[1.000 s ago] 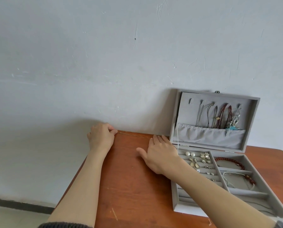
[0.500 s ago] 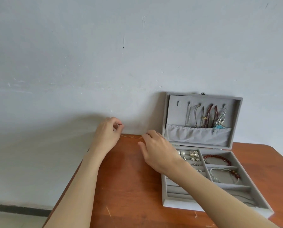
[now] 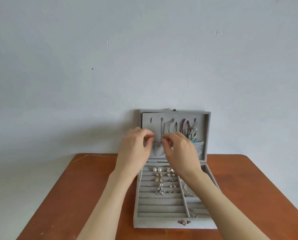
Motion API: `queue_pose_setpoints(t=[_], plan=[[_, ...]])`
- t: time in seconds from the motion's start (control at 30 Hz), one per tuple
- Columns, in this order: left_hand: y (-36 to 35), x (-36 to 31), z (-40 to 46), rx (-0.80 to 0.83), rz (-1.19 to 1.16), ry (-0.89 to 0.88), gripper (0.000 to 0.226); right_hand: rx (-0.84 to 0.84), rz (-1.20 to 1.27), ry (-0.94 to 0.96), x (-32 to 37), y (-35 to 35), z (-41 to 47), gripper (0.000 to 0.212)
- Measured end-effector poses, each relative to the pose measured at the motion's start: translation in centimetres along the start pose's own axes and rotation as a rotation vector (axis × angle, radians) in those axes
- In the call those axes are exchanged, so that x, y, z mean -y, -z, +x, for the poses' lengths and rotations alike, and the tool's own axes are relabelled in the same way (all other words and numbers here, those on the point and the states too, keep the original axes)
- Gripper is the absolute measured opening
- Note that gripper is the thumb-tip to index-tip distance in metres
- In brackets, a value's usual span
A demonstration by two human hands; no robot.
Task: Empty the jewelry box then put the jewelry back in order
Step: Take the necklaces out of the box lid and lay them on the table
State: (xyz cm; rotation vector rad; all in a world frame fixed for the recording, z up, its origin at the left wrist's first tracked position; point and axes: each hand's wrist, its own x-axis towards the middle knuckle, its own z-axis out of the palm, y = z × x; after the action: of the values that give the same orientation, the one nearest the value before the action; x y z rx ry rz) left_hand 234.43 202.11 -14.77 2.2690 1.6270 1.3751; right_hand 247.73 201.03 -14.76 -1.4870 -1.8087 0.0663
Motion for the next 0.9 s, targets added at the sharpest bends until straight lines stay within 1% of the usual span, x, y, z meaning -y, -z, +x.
queue_pose_setpoints(t=[0.1, 0.2, 0.3, 0.47, 0.63, 0.73, 0.8, 0.9], plan=[[-1.9, -1.0, 1.1, -0.083, 0.133, 0.043, 0.013, -0.086, 0.055, -0.098, -1.0, -1.0, 1.5, 0.024], [-2.8, -1.1, 2.0, -0.169, 0.221, 0.071, 0.013, -0.205, -0.024, -0.178, -1.6, -2.2, 2.6, 0.021], [-3.0, -0.6, 2.2, -0.176, 0.239, 0.067, 0.013, -0.294, -0.092, -0.2, -1.6, -3.1, 3.2, 0.018], [-3.0, -0.4, 2.3, -0.154, 0.217, 0.059, 0.014, -0.325, -0.201, -0.174, -1.4, -3.7, 3.6, 0.02], [-2.9, -0.4, 2.3, -0.14, 0.168, 0.065, 0.015, -0.275, -0.214, -0.158, -1.3, -3.6, 3.9, 0.024], [-2.8, -0.5, 2.3, -0.14, 0.151, 0.068, 0.014, -0.304, -0.059, -0.172, -1.4, -2.5, 4.4, 0.019], [-2.8, -0.6, 2.3, -0.152, 0.134, 0.056, 0.013, -0.288, 0.129, -0.194, -1.9, -1.2, 4.9, 0.016], [-2.9, -1.1, 2.5, -0.18, 0.101, 0.024, 0.012, -0.258, 0.395, -0.228, -2.5, 0.5, 5.4, 0.017]])
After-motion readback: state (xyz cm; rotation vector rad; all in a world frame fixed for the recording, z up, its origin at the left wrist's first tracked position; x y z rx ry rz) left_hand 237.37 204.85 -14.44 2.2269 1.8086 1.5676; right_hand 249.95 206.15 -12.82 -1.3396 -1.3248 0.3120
